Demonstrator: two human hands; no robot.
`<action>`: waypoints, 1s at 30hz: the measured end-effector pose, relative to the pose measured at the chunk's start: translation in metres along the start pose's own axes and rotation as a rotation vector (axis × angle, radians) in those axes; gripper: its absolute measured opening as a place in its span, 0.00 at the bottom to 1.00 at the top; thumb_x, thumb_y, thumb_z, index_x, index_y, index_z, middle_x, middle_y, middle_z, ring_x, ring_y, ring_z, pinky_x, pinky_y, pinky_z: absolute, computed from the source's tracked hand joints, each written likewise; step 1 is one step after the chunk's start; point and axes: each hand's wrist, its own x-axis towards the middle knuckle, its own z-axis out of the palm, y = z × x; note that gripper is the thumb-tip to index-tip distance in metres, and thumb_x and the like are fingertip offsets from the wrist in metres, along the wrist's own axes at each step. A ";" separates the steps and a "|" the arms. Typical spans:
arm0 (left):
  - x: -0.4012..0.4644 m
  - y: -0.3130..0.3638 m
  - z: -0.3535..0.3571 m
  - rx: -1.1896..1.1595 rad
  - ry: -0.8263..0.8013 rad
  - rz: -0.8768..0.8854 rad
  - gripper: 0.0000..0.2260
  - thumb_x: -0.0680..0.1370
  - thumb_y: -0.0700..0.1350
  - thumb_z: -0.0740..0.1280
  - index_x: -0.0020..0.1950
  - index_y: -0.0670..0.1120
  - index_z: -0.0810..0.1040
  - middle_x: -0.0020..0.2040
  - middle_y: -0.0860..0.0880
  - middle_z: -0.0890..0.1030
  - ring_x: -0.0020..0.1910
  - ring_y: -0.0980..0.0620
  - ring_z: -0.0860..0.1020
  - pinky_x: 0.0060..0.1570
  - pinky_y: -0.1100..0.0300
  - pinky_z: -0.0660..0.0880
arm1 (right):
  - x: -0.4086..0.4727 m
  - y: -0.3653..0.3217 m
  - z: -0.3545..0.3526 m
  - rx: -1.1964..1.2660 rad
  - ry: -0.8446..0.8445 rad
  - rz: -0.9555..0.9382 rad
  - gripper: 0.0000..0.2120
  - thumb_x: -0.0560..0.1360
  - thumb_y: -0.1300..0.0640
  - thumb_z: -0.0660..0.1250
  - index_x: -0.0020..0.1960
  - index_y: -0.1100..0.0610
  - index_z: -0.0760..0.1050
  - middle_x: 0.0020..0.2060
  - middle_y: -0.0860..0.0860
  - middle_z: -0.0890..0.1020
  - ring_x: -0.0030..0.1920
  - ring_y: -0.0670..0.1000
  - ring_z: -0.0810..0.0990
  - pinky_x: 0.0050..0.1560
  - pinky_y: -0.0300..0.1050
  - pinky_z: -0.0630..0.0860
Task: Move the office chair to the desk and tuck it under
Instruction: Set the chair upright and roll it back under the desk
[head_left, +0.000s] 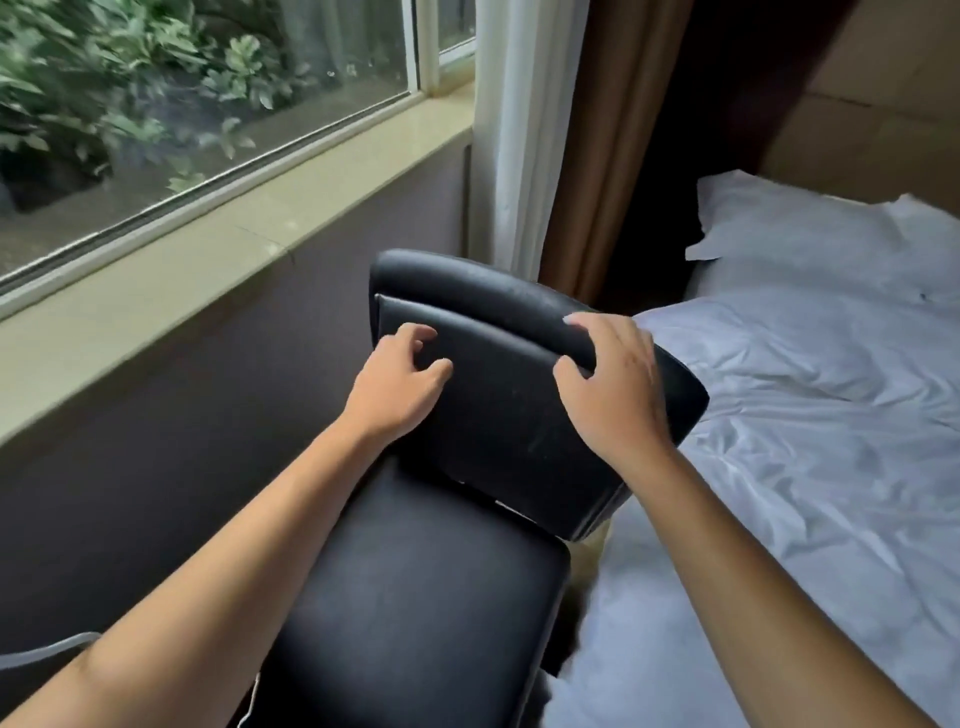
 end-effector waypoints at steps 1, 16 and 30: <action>0.019 0.016 0.008 0.060 0.047 0.040 0.21 0.76 0.51 0.66 0.68 0.51 0.71 0.65 0.45 0.74 0.63 0.47 0.73 0.63 0.55 0.67 | 0.024 0.017 -0.004 -0.100 -0.031 -0.038 0.22 0.72 0.47 0.60 0.65 0.47 0.70 0.63 0.47 0.73 0.64 0.52 0.68 0.64 0.52 0.68; 0.158 0.075 0.080 0.940 -0.239 0.029 0.28 0.69 0.76 0.44 0.61 0.65 0.65 0.66 0.48 0.71 0.70 0.45 0.62 0.60 0.41 0.63 | 0.066 0.158 0.006 -0.221 -0.167 -0.151 0.16 0.73 0.42 0.61 0.54 0.51 0.70 0.41 0.51 0.81 0.37 0.57 0.80 0.33 0.44 0.66; 0.081 0.080 0.056 0.905 -0.298 -0.052 0.45 0.56 0.84 0.46 0.53 0.50 0.71 0.55 0.47 0.73 0.61 0.44 0.66 0.59 0.54 0.63 | -0.006 0.138 -0.006 -0.195 -0.063 -0.224 0.15 0.70 0.45 0.69 0.45 0.57 0.75 0.30 0.51 0.78 0.25 0.52 0.75 0.25 0.39 0.68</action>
